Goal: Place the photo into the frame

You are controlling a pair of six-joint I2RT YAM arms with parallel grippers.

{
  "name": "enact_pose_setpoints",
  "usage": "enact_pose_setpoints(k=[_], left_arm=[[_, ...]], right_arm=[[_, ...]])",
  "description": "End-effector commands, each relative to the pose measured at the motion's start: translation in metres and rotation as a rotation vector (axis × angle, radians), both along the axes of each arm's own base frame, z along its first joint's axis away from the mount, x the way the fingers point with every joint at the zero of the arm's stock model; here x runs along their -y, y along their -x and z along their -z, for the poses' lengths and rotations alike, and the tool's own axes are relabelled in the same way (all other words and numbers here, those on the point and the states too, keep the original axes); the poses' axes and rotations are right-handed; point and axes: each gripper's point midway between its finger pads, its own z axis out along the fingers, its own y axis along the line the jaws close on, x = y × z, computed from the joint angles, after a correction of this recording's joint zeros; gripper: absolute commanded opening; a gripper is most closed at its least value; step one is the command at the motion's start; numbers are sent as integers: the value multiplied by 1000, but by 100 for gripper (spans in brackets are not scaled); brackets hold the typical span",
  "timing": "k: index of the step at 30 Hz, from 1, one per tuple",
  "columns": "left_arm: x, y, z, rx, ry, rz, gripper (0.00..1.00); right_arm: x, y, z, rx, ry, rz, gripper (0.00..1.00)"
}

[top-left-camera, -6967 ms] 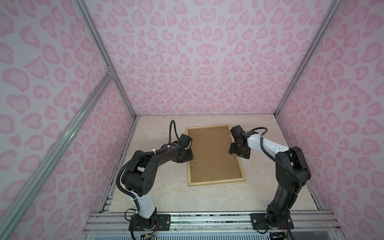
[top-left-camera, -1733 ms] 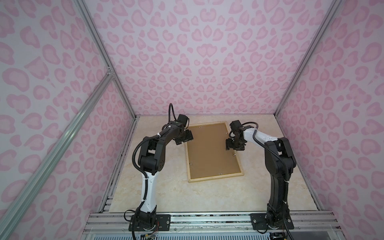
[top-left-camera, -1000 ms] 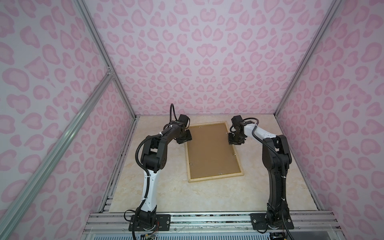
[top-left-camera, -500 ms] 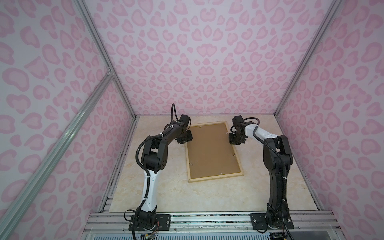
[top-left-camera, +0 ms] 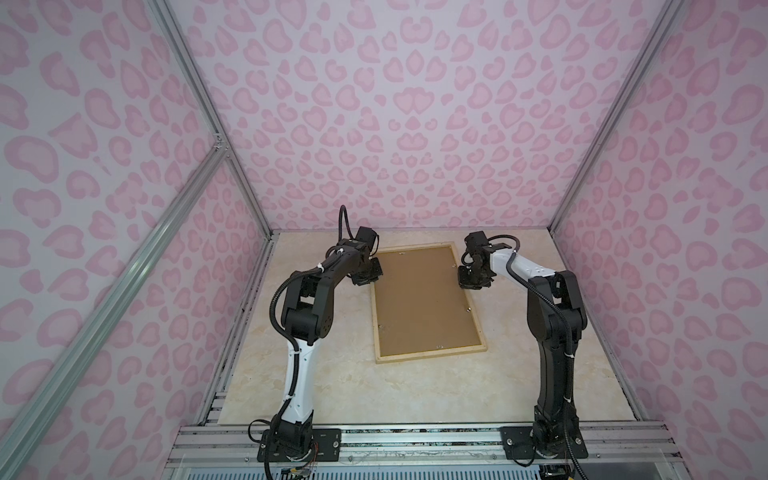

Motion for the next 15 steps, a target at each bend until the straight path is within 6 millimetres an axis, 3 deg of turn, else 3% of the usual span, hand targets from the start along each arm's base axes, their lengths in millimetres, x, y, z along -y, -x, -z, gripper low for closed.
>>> enact_pose_setpoints(k=[1, 6, 8, 15], left_arm=[[7, -1, 4, -12, 41, -3, 18], [3, 7, -8, 26, 40, 6, 42], [4, 10, -5, 22, 35, 15, 46], [-2, 9, 10, -10, -3, -1, 40]], right_arm=[[8, 26, 24, -119, 35, 19, 13], [6, 25, 24, -120, 25, 14, 13], [5, 25, 25, -122, 19, 13, 13], [3, 26, 25, -128, 11, 12, 13]])
